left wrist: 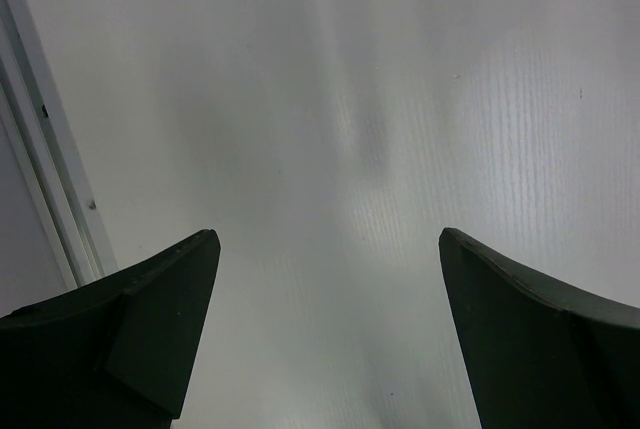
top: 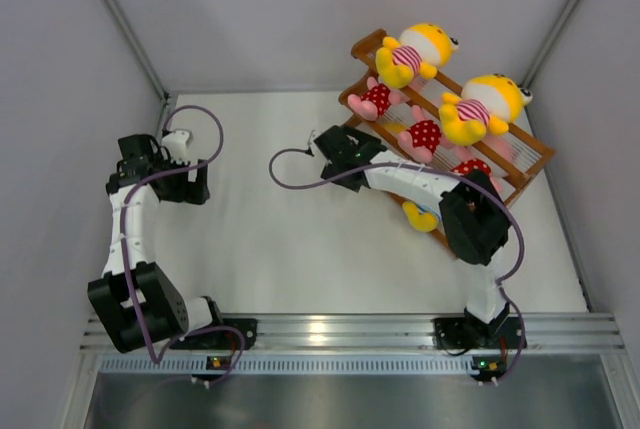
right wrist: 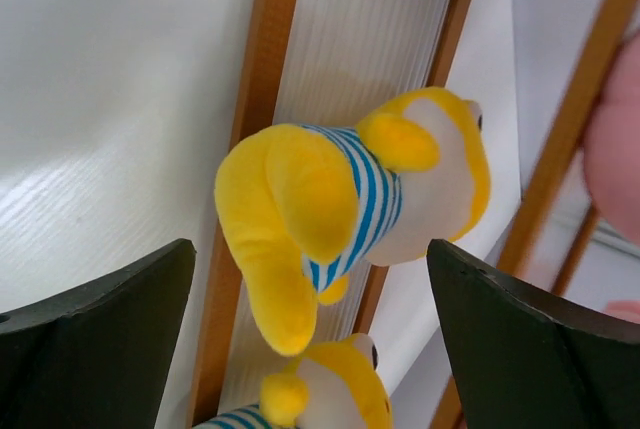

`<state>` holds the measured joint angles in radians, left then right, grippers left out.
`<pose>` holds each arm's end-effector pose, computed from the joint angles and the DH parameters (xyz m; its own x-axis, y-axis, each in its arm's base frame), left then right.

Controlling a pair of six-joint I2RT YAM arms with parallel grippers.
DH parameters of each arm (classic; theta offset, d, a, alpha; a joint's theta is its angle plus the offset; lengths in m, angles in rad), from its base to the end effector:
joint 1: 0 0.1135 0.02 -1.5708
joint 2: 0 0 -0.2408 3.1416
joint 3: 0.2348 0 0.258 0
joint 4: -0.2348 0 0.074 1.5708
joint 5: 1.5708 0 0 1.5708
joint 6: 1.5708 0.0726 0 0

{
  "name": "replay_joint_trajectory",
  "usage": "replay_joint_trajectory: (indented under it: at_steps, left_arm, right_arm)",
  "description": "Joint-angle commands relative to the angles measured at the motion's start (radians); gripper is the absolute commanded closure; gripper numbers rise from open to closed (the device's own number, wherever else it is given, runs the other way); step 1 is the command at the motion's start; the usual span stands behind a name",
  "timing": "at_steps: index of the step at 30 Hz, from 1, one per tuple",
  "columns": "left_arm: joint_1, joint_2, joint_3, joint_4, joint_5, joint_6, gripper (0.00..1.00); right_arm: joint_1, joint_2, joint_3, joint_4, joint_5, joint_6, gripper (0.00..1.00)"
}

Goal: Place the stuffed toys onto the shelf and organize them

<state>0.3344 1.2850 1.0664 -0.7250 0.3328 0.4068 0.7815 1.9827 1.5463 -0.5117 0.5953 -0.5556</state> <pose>0.2853 0.0740 0.2332 -0.7535 0.1341 -0.6436 0.1841 0.9829 -0.0107 0.3463 0.2862 0.1736 -0.3048 -0.9176 -0.2552 -0.6024 0.3933 -0.6946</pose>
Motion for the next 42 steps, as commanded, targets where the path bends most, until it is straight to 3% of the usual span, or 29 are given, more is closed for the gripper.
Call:
replay_joint_trajectory:
  at_steps: [1,6,11,19,21,25,29,35,42]
  left_arm:
    - [0.008,-0.027,0.027,0.009,0.029,0.003,0.02]
    - [0.008,-0.038,0.029,-0.01,0.04,0.009,0.02]
    - [0.008,-0.067,0.027,-0.025,0.054,0.007,0.02]
    - [0.006,-0.101,0.027,-0.044,0.06,0.001,0.02]
    - [0.006,-0.107,0.029,-0.047,0.067,-0.002,0.02]
    - [0.006,-0.118,0.035,-0.053,0.066,-0.002,0.02]
    - [0.006,-0.119,0.033,-0.059,0.06,0.007,0.02]
    - [0.006,-0.096,0.021,-0.057,0.061,0.015,0.02]
    - [0.006,-0.087,0.006,-0.057,0.041,0.04,0.02]
  right_arm:
    - [0.073,-0.145,0.018,0.001,0.005,0.054,0.01]
    - [0.131,-0.246,0.113,-0.149,-0.124,0.129,0.01]
    - [0.095,-0.358,0.291,-0.186,-0.156,0.203,0.0]
    - [-0.269,-0.326,0.736,-0.33,-0.259,0.348,0.01]
    - [-0.399,-0.334,0.753,-0.312,-0.305,0.426,0.01]
    - [-0.661,-0.386,0.689,-0.249,-0.448,0.61,0.01]
    - [-0.956,-0.426,0.543,-0.194,-0.514,0.669,0.0]
    - [-1.152,-0.447,0.304,-0.134,-0.566,0.697,0.01]
    - [-1.28,-0.577,-0.004,0.004,-0.56,0.729,0.01]
